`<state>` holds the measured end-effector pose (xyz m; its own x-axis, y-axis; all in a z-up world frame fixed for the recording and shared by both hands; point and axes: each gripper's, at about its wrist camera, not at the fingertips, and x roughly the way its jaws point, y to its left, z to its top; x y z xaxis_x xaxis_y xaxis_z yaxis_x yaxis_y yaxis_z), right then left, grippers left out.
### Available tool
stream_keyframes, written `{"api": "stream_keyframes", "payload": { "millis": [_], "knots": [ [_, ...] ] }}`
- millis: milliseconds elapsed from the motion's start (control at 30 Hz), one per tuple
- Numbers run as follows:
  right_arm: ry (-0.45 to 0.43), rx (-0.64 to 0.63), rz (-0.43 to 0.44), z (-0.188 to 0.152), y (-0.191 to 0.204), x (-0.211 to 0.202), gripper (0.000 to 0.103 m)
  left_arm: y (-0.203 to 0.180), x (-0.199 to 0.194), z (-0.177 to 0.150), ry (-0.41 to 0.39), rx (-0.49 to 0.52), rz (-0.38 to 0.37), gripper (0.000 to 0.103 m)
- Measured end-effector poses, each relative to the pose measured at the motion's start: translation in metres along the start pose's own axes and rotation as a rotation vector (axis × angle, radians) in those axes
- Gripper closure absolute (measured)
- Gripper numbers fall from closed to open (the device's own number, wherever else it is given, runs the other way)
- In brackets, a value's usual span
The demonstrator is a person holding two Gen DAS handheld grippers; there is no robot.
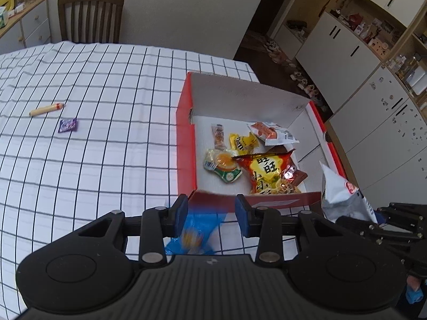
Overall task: Organize snacks
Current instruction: 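Lower the blue cookie packet into the box with the left tool while the right tool lowers the clear bag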
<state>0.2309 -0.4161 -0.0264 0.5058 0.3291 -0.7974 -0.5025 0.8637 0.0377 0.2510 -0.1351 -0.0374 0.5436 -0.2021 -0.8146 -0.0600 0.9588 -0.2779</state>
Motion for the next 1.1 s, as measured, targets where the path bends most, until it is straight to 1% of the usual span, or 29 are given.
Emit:
{"api": "stream_keyframes", "payload": {
  "millis": [67,200,267,333,433,467,500,533,600,700,767,900,1000,1067,1100],
  "knots": [
    [-0.011,0.009,-0.017,0.006,-0.005,0.002,0.081,-0.005,0.002,0.005,-0.007,0.014,0.002,0.065],
    [-0.022,0.057,-0.029,0.016,-0.015,0.008,0.081,-0.004,0.016,0.008,0.041,0.006,0.005,0.065],
    [-0.033,0.069,-0.023,0.018,-0.018,0.009,0.081,-0.005,0.018,0.0,0.054,0.037,0.001,0.065],
    [-0.039,0.078,-0.024,0.019,-0.02,0.01,0.081,-0.007,0.021,-0.01,0.06,0.079,0.013,0.065],
    [-0.041,0.091,-0.026,0.02,-0.024,0.013,0.081,-0.01,0.032,-0.022,0.079,0.121,0.053,0.064],
    [-0.041,0.096,-0.028,0.021,-0.024,0.013,0.081,-0.009,0.038,-0.026,0.091,0.123,0.065,0.062],
    [-0.04,0.1,-0.027,0.021,-0.024,0.014,0.081,-0.008,0.045,-0.029,0.104,0.117,0.074,0.056],
    [-0.04,0.102,-0.029,0.022,-0.025,0.014,0.081,-0.006,0.051,-0.033,0.114,0.106,0.078,0.046],
    [-0.04,0.104,-0.036,0.024,-0.026,0.014,0.081,-0.001,0.063,-0.039,0.129,0.077,0.089,0.035],
    [-0.039,0.108,-0.04,0.025,-0.028,0.014,0.081,0.002,0.078,-0.045,0.141,0.065,0.097,0.035],
    [-0.036,0.111,-0.047,0.026,-0.029,0.015,0.081,0.0,0.089,-0.048,0.144,0.084,0.113,0.035],
    [-0.032,0.116,-0.057,0.026,-0.032,0.017,0.081,-0.007,0.106,-0.055,0.124,0.131,0.157,0.035],
    [-0.028,0.122,-0.06,0.028,-0.033,0.018,0.081,-0.008,0.116,-0.057,0.119,0.14,0.188,0.036],
    [-0.026,0.122,-0.065,0.028,-0.033,0.018,0.081,-0.004,0.119,-0.058,0.118,0.129,0.198,0.042],
    [-0.026,0.122,-0.066,0.028,-0.033,0.018,0.081,-0.002,0.122,-0.058,0.126,0.12,0.198,0.051]
  ]
}}
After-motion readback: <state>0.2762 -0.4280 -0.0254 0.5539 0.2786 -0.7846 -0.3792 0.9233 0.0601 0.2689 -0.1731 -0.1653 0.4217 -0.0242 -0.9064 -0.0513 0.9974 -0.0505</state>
